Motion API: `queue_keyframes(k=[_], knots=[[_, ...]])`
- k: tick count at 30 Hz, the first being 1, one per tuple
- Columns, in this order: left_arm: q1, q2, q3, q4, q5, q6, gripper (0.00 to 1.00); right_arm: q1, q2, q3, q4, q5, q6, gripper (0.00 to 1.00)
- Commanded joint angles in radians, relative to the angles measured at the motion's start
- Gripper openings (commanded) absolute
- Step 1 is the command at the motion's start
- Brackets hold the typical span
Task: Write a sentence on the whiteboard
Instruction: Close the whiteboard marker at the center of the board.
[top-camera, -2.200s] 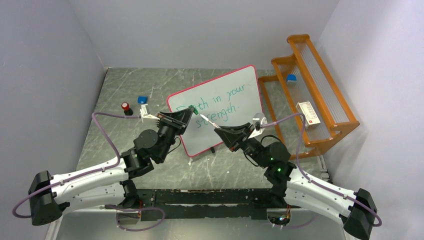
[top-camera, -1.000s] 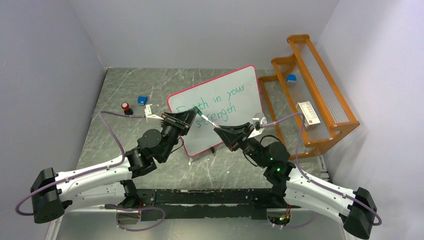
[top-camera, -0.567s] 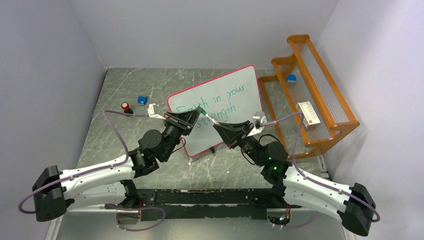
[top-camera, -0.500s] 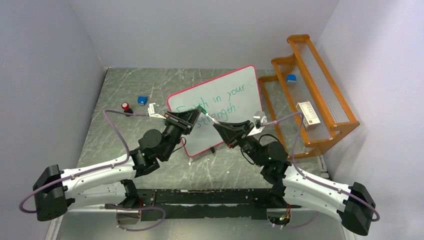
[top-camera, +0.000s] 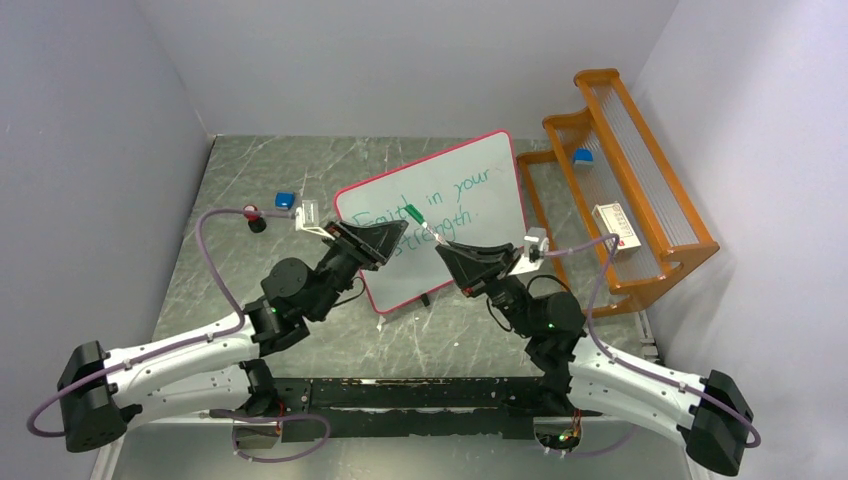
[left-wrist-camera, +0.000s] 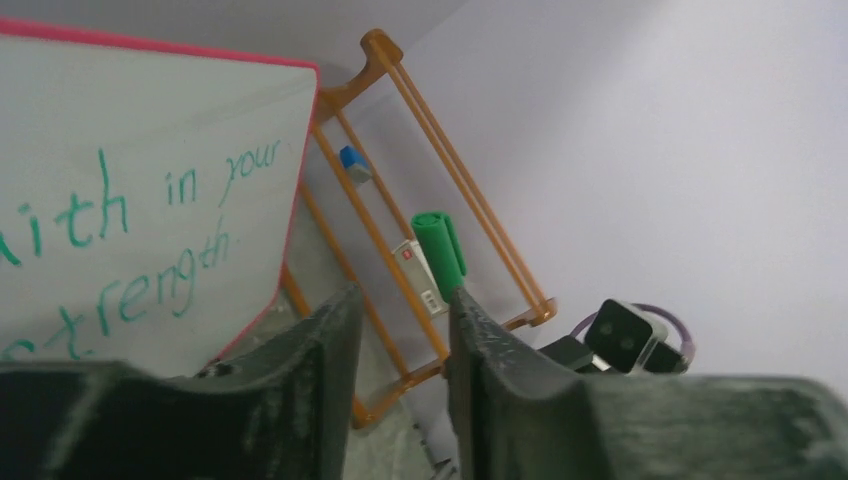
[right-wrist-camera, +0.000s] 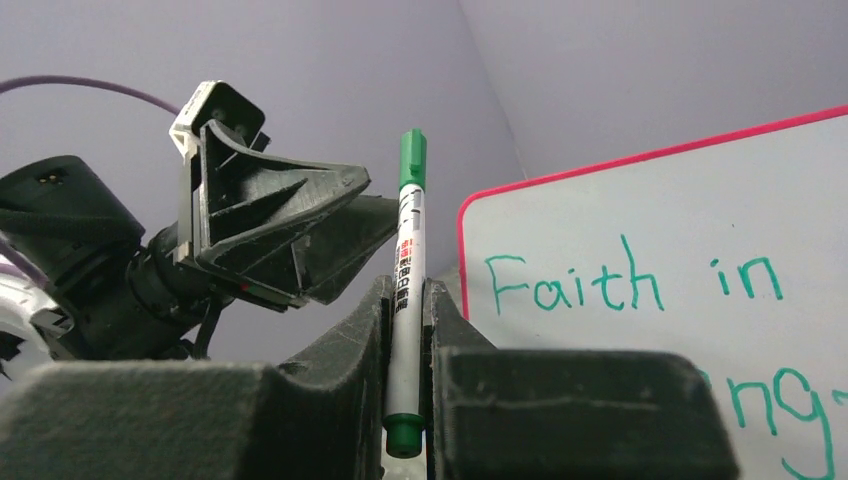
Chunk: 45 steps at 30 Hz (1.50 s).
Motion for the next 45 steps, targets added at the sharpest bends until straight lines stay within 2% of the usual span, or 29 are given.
queue_keyframes(k=[1, 4, 7, 10, 16, 19, 23, 25, 27, 31, 36, 45], knots=[[0.043, -0.053, 0.063, -0.107, 0.149, 0.220, 0.46, 0.000, -0.062, -0.043, 0.064, 0.034, 0.047, 0.00], [0.099, -0.039, 0.088, -0.127, 0.292, 0.238, 0.57, -0.002, -0.081, -0.055, 0.064, 0.012, 0.074, 0.00], [0.183, -0.011, 0.086, -0.065, 0.467, 0.212, 0.65, -0.002, -0.090, -0.060, 0.067, -0.015, 0.101, 0.00], [0.240, 0.023, 0.083, 0.022, 0.633, 0.167, 0.68, -0.002, -0.093, -0.071, 0.086, -0.029, 0.133, 0.00], [0.268, 0.073, 0.066, 0.162, 0.749, 0.079, 0.65, -0.001, -0.081, -0.071, 0.109, -0.056, 0.166, 0.00], [0.270, 0.089, 0.059, 0.219, 0.771, 0.040, 0.62, -0.002, -0.074, -0.074, 0.121, -0.061, 0.175, 0.00], [0.270, 0.104, 0.052, 0.262, 0.777, 0.011, 0.52, -0.002, -0.068, -0.076, 0.132, -0.066, 0.183, 0.00], [0.270, 0.108, 0.044, 0.282, 0.776, -0.007, 0.44, -0.001, -0.063, -0.077, 0.141, -0.069, 0.188, 0.00], [0.270, 0.116, 0.035, 0.306, 0.780, -0.028, 0.29, -0.002, -0.057, -0.080, 0.153, -0.071, 0.193, 0.00], [0.270, 0.144, 0.000, 0.387, 0.799, -0.072, 0.07, -0.002, -0.040, -0.076, 0.173, -0.074, 0.199, 0.00], [0.269, 0.166, -0.025, 0.445, 0.834, -0.107, 0.05, -0.002, -0.019, -0.054, 0.165, -0.083, 0.192, 0.00], [0.174, 0.119, -0.058, 0.315, 0.750, -0.046, 0.05, -0.005, 0.003, -0.028, 0.154, -0.055, 0.141, 0.00]])
